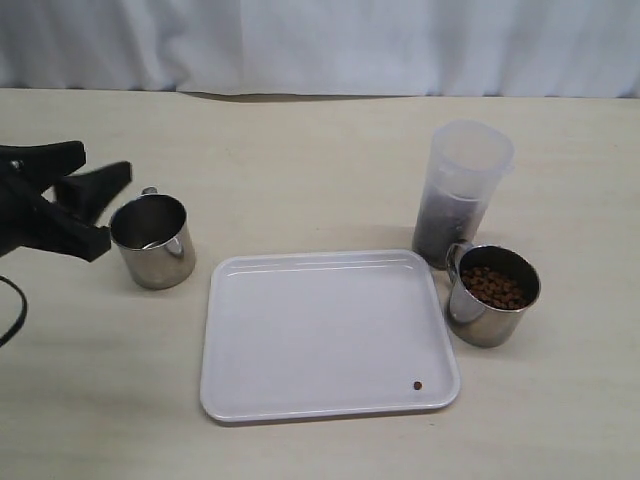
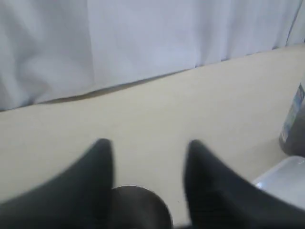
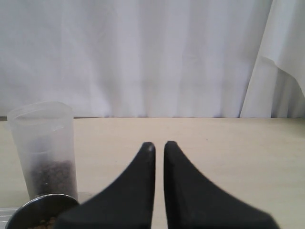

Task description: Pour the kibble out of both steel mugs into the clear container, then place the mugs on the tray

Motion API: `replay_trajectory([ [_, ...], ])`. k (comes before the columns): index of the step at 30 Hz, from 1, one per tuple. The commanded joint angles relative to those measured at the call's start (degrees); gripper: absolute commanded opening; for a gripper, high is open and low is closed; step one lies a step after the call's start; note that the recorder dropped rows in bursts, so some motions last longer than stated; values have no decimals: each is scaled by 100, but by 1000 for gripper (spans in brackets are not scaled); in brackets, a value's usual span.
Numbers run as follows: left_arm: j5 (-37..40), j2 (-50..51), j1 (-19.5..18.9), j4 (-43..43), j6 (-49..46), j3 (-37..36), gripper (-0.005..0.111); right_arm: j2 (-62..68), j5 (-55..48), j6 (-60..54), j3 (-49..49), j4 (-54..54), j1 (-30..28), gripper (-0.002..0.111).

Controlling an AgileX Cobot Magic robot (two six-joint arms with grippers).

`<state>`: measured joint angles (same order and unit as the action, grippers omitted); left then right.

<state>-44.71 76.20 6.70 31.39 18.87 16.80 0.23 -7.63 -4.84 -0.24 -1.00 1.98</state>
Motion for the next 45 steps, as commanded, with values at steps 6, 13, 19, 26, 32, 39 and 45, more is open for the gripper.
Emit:
replay_trajectory([
  [6, 654, -2941, -11, -1407, -23, -826, 0, -23, 7, 8, 24, -11, 18, 5],
  [13, 1937, -4971, -11, -2372, -1114, -1377, 0, -23, 7, 8, 24, -11, 18, 5],
  [19, 2433, -5940, -11, -2350, -888, -1646, 0, -23, 7, 8, 24, -11, 18, 5],
  [26, 2954, -6383, -11, -2351, -692, -1680, 0, -23, 7, 8, 24, -11, 18, 5],
  [32, 3826, -6394, -11, -2351, -323, -1680, 0, -23, 7, 8, 24, -11, 18, 5],
  [39, 4230, -6394, -11, -2348, -211, -1680, 0, -23, 7, 8, 24, -11, 18, 5],
  [45, 4230, -6394, -11, -2348, -211, -1680, 0, -23, 7, 8, 24, -11, 18, 5],
])
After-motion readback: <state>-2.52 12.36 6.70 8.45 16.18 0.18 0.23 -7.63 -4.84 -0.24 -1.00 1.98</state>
